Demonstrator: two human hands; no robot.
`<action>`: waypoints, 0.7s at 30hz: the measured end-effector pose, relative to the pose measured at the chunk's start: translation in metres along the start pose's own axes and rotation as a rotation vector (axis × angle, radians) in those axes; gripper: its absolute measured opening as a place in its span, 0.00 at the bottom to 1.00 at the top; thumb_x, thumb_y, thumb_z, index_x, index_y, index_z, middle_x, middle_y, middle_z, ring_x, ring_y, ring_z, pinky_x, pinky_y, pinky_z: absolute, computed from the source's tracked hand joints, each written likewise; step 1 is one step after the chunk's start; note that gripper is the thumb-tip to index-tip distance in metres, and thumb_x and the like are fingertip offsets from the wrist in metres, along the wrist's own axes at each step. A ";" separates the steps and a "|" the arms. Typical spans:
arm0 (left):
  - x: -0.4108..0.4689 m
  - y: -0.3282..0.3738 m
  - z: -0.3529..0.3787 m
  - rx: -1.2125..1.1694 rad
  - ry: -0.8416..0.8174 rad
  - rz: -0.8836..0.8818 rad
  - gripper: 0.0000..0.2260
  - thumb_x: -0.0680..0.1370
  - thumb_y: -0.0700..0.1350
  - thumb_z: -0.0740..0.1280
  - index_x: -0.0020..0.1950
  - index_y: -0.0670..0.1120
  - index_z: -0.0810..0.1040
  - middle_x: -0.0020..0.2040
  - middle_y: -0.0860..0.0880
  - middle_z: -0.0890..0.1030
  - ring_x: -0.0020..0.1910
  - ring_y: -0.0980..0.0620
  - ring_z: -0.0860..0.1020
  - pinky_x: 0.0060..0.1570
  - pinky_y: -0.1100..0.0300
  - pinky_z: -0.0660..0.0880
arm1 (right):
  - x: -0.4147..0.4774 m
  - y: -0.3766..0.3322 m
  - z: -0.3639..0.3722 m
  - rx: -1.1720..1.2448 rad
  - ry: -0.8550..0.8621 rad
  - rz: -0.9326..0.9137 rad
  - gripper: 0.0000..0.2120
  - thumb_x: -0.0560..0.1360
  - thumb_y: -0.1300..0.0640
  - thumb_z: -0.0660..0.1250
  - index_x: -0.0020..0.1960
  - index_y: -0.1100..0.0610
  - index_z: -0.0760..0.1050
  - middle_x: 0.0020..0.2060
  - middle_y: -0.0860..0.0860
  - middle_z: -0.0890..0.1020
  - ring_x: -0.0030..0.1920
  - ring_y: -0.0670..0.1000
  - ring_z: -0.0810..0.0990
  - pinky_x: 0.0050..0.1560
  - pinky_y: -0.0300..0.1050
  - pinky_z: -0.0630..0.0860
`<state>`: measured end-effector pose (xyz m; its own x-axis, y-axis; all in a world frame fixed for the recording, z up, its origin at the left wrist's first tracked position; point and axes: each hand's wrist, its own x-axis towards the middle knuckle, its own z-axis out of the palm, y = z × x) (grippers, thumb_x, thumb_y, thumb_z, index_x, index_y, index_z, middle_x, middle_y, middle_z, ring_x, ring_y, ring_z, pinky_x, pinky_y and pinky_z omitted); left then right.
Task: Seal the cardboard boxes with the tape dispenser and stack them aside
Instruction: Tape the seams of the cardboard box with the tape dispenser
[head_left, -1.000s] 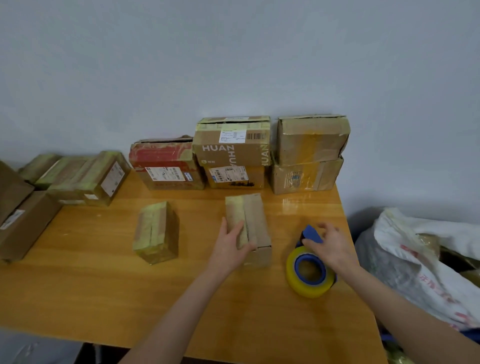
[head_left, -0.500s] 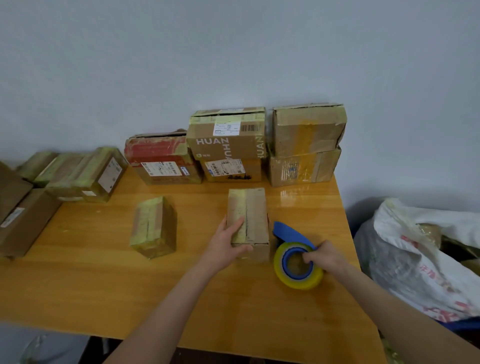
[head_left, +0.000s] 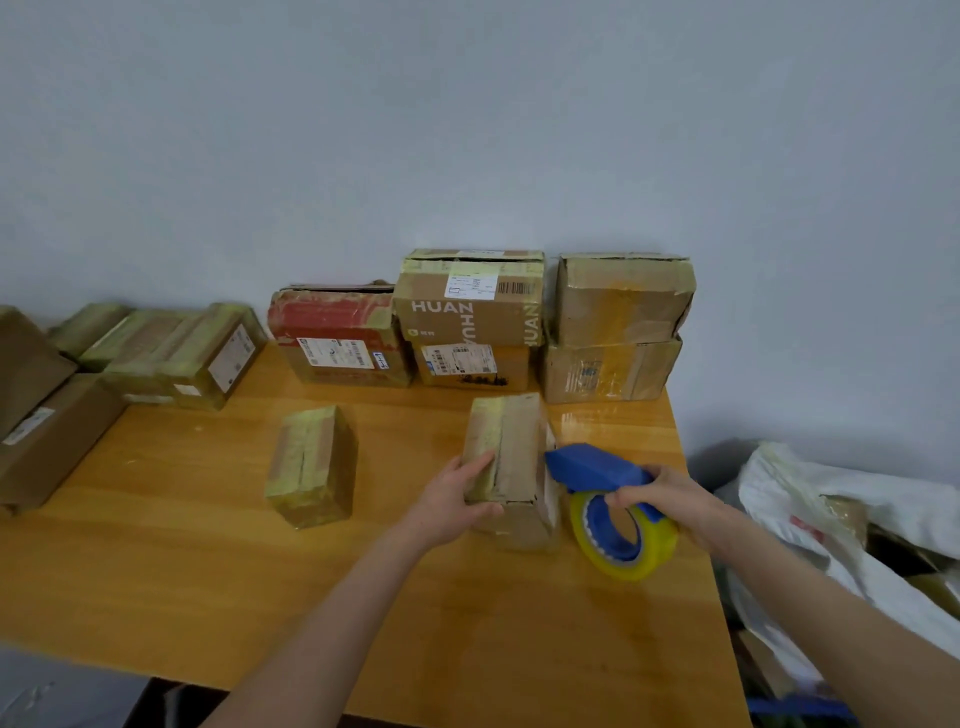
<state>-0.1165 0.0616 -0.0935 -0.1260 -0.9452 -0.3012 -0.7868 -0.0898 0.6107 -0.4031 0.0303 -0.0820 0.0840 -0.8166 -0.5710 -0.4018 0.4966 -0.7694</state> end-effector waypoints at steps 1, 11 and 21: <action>0.000 0.003 0.001 0.046 0.003 0.000 0.35 0.76 0.54 0.69 0.78 0.56 0.55 0.75 0.47 0.59 0.70 0.48 0.65 0.69 0.52 0.68 | -0.001 -0.003 -0.003 -0.021 0.015 -0.017 0.16 0.65 0.60 0.79 0.49 0.57 0.78 0.46 0.52 0.83 0.48 0.52 0.81 0.44 0.43 0.77; -0.001 0.028 0.019 0.292 0.165 0.026 0.31 0.77 0.57 0.66 0.77 0.56 0.58 0.79 0.47 0.51 0.73 0.44 0.65 0.69 0.49 0.65 | -0.006 0.012 0.002 0.256 0.020 0.119 0.18 0.69 0.63 0.74 0.57 0.65 0.78 0.46 0.61 0.85 0.44 0.61 0.83 0.44 0.53 0.81; -0.001 0.005 -0.018 0.251 0.312 0.027 0.24 0.78 0.52 0.66 0.73 0.55 0.67 0.77 0.48 0.61 0.71 0.45 0.68 0.70 0.48 0.65 | -0.012 0.037 -0.031 0.445 0.011 0.157 0.12 0.71 0.62 0.70 0.54 0.64 0.78 0.39 0.58 0.82 0.37 0.57 0.80 0.37 0.48 0.79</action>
<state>-0.1096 0.0564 -0.0774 0.0101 -0.9996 -0.0272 -0.9135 -0.0203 0.4063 -0.4472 0.0495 -0.0942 0.0432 -0.7231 -0.6894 0.0208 0.6905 -0.7230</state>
